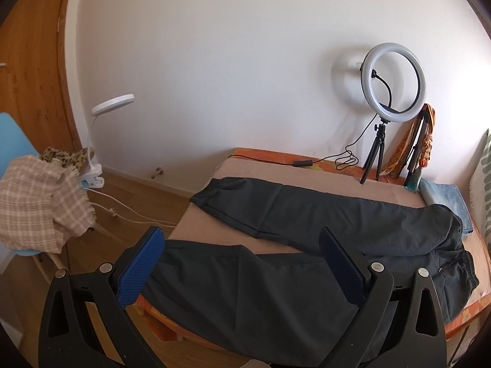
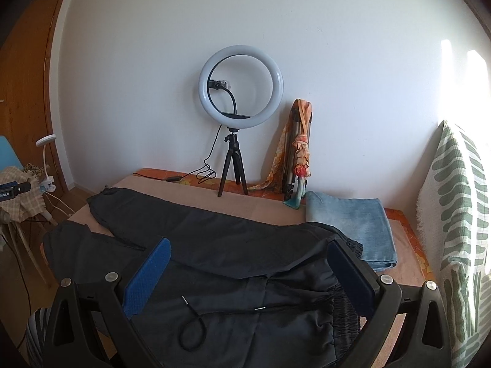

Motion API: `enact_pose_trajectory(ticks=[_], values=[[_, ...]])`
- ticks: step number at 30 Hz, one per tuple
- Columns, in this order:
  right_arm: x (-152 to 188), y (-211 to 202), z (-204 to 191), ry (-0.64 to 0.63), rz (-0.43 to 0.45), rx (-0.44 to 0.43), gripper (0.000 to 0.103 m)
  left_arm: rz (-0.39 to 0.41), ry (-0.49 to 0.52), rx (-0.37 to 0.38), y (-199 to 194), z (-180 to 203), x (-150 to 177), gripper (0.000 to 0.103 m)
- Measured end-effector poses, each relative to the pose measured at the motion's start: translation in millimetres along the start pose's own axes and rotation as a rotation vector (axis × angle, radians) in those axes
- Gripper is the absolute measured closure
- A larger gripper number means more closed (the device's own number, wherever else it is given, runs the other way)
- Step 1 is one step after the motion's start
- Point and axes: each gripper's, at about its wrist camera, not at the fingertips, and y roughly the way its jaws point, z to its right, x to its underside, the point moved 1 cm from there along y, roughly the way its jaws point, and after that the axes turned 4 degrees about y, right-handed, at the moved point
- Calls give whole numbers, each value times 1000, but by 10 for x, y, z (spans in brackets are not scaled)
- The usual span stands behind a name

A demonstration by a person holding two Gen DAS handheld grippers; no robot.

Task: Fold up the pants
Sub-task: 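Lower the right tool onto the pants leg and close its fingers on the fabric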

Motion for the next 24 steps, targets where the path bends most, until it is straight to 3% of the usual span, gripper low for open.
enact_pose_trajectory(ticks=[6,10,13,18,24], values=[[-228,729,-84,-64,-54,-90,0,-76,-36,-8,713,-325,-264,8],[-356,1337,-105,-95,-123,-148,0,-138,-47,-21,1223,-435,-400,9],[-413,1816,-123,-124,-198,-196,0,-188,-44,1,1592,-443,-495,16],[-370,2648,-104,-183,-325,-192,2,-281,-72,29,2190,-432,-610,19],[-125,3455,-118,-202,-474,-249,11,-363,-50,46,2748,-249,-673,19]])
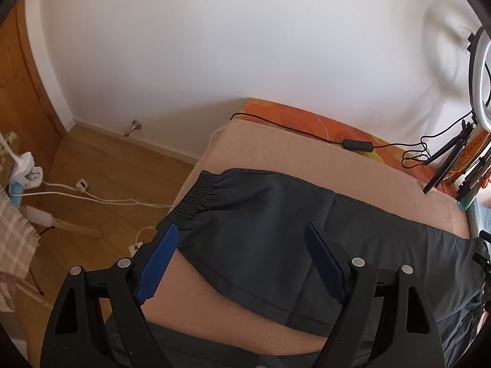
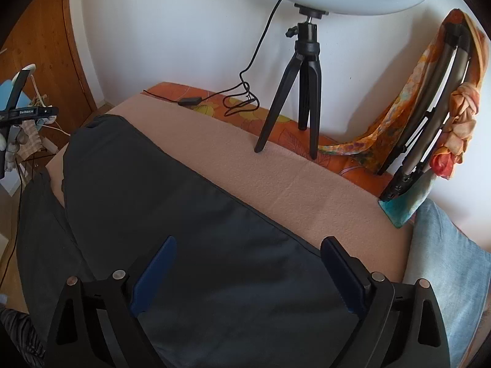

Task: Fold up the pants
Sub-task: 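Lower the right tool onto the pants leg and close its fingers on the fabric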

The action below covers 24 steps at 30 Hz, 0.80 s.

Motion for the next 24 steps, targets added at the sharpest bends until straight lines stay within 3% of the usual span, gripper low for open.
enact_pose_trajectory(ticks=[3,9,19,21,24], values=[[-70,331,69,-37,-54,7,14,-40,-3,17,241,107,-119,19],[-174,658,165,-43,-79,-60,14,-81,-46,64,644,274,-197,19],[-117,908,155,-74,-133,-125,14,-135,-95,55,1056,283,-166,19],[-94,887,118,-85,-118,-108,21,-142,-125,64,1085,234,-181,19],[-67,811,73,-60,-105,-133,59,-154,-183,77,1147,161,-209,18]])
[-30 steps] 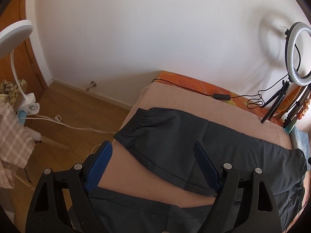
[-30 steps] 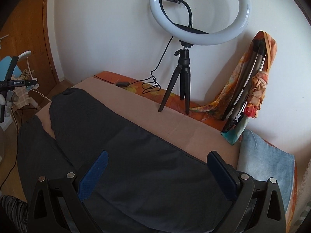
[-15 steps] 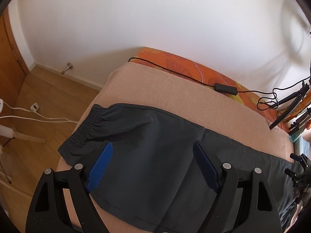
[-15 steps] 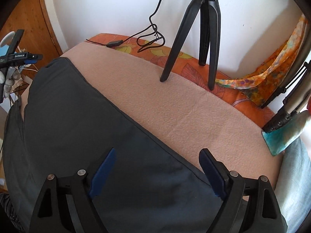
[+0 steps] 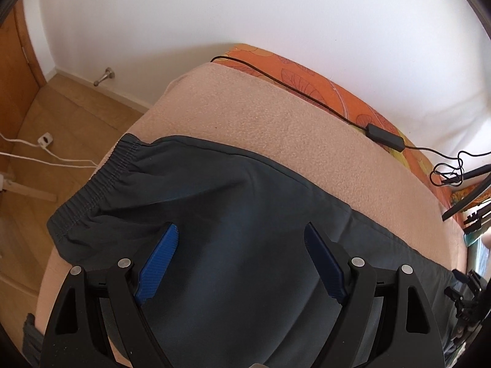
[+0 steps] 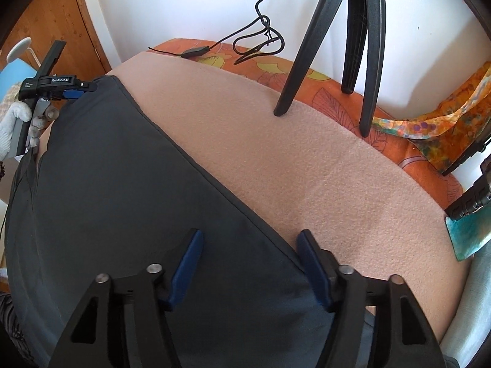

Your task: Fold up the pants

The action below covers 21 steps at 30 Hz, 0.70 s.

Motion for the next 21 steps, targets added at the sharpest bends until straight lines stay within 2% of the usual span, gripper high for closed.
enact_pose_trajectory(ticks=[1,2,5,9,11,14,21], values=[[7,-17,-23,14,-6,-11,76,-10,-25,12,18,-29,-17,18],[25,-44,-50,19,-9,-25,88,-14,-48,24,38,-55,-43,18],[77,-181,-187,8,12,6,101,-8,-107,44,39,-86,-90,18],[170,-549,-472,-35,100,35,103,-2,-186,76,13,-133,-153,18],[269,-737,-647,-58,137,19,103,17,-213,77,-12,-138,-189,18],[489,-913,-975,-151,172,47,103,13,-233,93,1,-119,-243,18],[1054,-960,-1431,-303,128,16,103,-15,-251,45,131,-103,-283,18]])
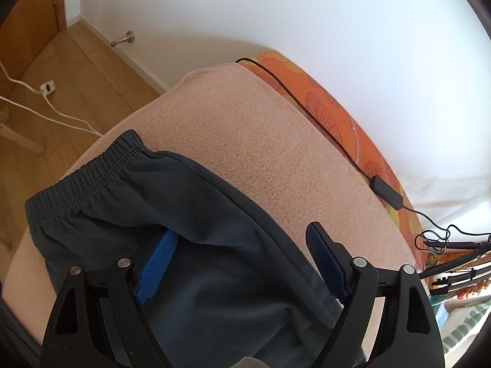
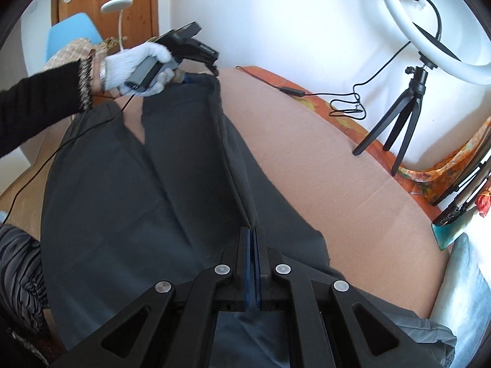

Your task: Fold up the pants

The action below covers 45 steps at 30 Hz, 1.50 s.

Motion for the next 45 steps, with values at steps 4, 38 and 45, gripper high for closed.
enact_pose_trajectory(ticks=[4,38,45], values=[[187,100,-101,-11,-53,-7,103,15,15,-22,-3,10,29,18],[95,-1049,-463,82,178,65,103,455,-16,201,-2034,-1099,1036,103],[397,-1093,-754,76,125,49,103,435,-88,209,-2141,-1557,1685,103]])
